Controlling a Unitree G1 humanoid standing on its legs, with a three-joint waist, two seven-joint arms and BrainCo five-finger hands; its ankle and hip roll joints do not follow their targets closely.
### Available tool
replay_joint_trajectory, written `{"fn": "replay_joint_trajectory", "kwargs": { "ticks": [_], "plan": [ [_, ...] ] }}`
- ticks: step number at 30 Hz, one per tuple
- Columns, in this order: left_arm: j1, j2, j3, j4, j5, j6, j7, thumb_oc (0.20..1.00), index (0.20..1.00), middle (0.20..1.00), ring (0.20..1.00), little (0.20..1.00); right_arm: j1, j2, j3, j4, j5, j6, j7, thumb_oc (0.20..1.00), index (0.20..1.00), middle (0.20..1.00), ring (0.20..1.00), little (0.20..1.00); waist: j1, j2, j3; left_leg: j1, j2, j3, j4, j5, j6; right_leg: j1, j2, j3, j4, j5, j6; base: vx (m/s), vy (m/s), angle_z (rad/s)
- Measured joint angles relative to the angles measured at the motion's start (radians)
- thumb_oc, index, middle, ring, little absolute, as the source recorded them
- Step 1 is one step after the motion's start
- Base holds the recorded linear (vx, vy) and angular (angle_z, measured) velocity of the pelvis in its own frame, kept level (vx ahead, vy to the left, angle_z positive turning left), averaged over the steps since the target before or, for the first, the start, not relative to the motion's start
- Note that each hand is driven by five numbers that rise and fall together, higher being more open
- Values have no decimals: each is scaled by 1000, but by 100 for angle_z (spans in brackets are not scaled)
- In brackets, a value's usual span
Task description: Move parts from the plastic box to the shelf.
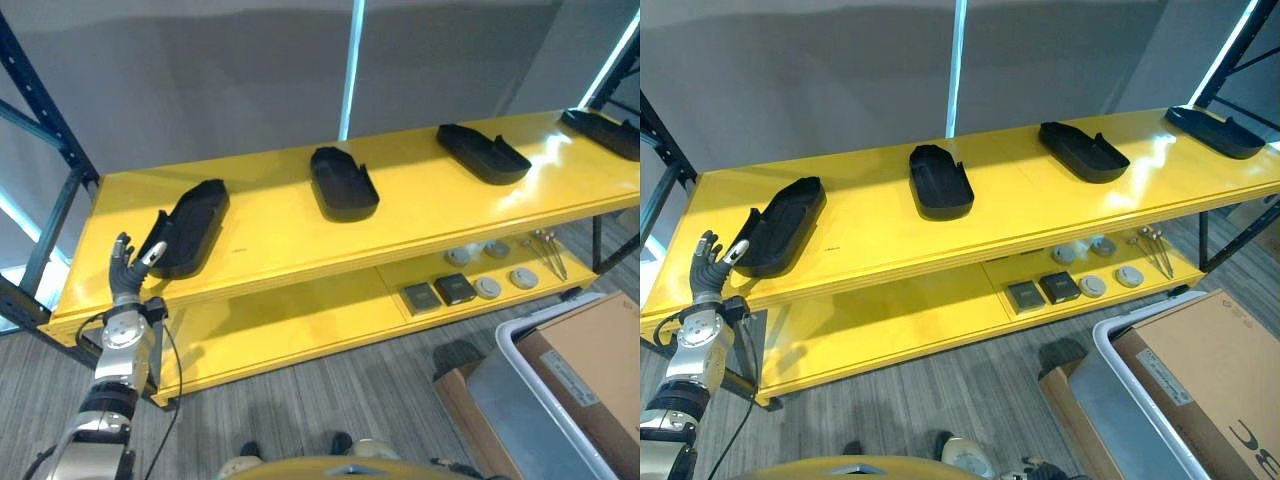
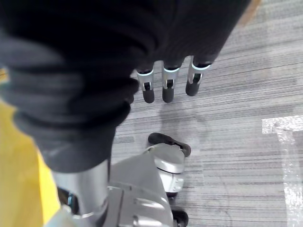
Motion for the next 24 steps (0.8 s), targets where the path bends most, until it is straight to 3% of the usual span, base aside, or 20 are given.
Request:
{"fn": "replay_joint_trajectory", "kwargs": {
  "ticks": [2, 5, 9, 15, 24],
  "plan": [
    [-2, 0, 1, 2, 0, 0, 0, 1000, 1000, 1000, 1000, 1000, 5, -17, 2, 0, 0, 1, 1, 1000, 1000, 1000, 1000, 1000, 2, 23, 4, 4, 4, -6, 10, 18, 0, 12, 13, 1, -21, 27, -5, 9, 6, -7],
    [0, 0, 3, 2, 0, 0, -10, 1000, 1000, 1000, 1000, 1000, 20, -17, 5, -13, 0, 3, 2, 1000, 1000, 1000, 1000, 1000, 0, 28, 7, 0, -8, -1, 23, 12, -8, 26, -2, 5, -42, 35, 8, 7, 3, -6],
    [1, -17, -2, -11, -10, 11, -56, 1000, 1000, 1000, 1000, 1000, 32, -14, 6, -39, 0, 21, 3, 1000, 1000, 1000, 1000, 1000, 0, 10, 10, 1, -24, 3, 21, 19, 3, 31, -18, 6, -65, 58, 18, -1, -7, 1],
    [22, -104, -44, -48, -41, 54, -108, 1000, 1000, 1000, 1000, 1000, 20, 15, 13, -48, 0, 23, 1, 1000, 1000, 1000, 1000, 1000, -1, 13, 10, 21, -25, 3, 3, 20, 4, 80, -11, 1, -140, 103, 26, 2, -38, 3],
    [31, -148, -79, -84, -49, 50, -106, 1000, 1000, 1000, 1000, 1000, 23, 16, 24, -48, 0, 48, 1, 1000, 1000, 1000, 1000, 1000, 1, 6, 8, 29, -30, 7, -4, 13, 1, 90, -14, 7, -161, 109, 25, -3, -35, -2]
  ]
}}
